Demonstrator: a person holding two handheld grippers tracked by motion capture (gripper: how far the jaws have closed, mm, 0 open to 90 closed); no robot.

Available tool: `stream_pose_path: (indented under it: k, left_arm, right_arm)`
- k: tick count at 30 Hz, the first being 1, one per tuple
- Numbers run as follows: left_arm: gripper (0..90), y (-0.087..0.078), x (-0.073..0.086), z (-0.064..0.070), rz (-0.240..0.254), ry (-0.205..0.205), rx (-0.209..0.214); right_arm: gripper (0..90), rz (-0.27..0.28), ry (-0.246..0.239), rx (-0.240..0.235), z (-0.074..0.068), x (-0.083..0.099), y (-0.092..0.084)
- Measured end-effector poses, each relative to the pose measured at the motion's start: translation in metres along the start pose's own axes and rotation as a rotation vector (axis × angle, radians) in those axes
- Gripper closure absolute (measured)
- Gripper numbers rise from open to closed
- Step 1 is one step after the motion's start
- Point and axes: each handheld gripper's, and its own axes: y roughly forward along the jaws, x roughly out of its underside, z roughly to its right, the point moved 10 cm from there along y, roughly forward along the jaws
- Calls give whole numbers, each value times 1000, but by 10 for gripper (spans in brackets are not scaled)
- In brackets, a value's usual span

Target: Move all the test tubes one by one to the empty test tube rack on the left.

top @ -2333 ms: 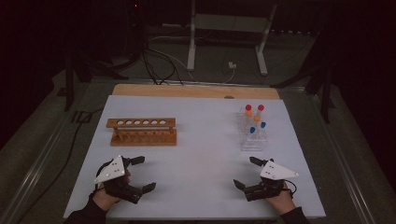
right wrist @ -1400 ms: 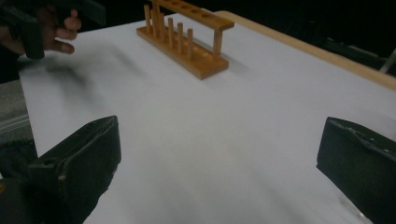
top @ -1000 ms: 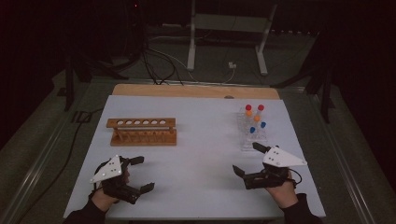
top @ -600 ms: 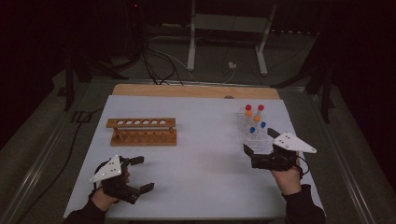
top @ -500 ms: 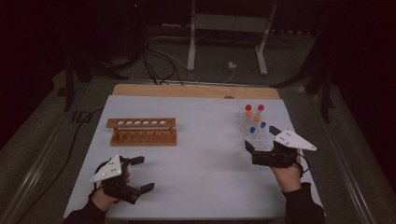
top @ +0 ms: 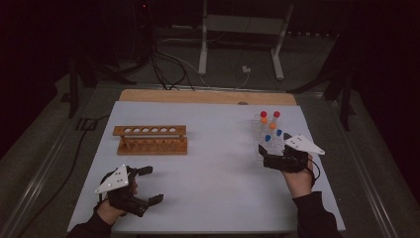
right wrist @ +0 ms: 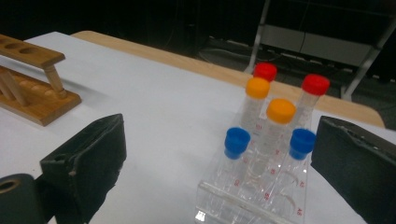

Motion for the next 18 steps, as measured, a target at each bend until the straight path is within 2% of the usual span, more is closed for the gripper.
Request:
stream_pose_path:
  k: [8,10,12,13,14,15,18]
  left_arm:
    - [4,0,1,0,-3,-4,4]
    - [4,0,1,0,-2,-5,3]
    - [4,0,0,0,0,-4,4]
    - [4,0,0,0,-2,-4,4]
    - [4,0,1,0,-5,-3,4]
    - [4,0,1,0,-5,-4,4]
    - [4,0,0,1,-2,-5,6]
  right_arm:
    - [78,-76,14,20,1,16,11]
    - [149,-93,17,32,2,20,13]
    - [170,-104,28,45,2,23,14]
    - [230,-113,36,50,2,24,16]
    - [230,-113,36,50,2,24,16]
    - [278,-121,54,59,3,26,17]
    - [366,-132,67,80,6,27,19]
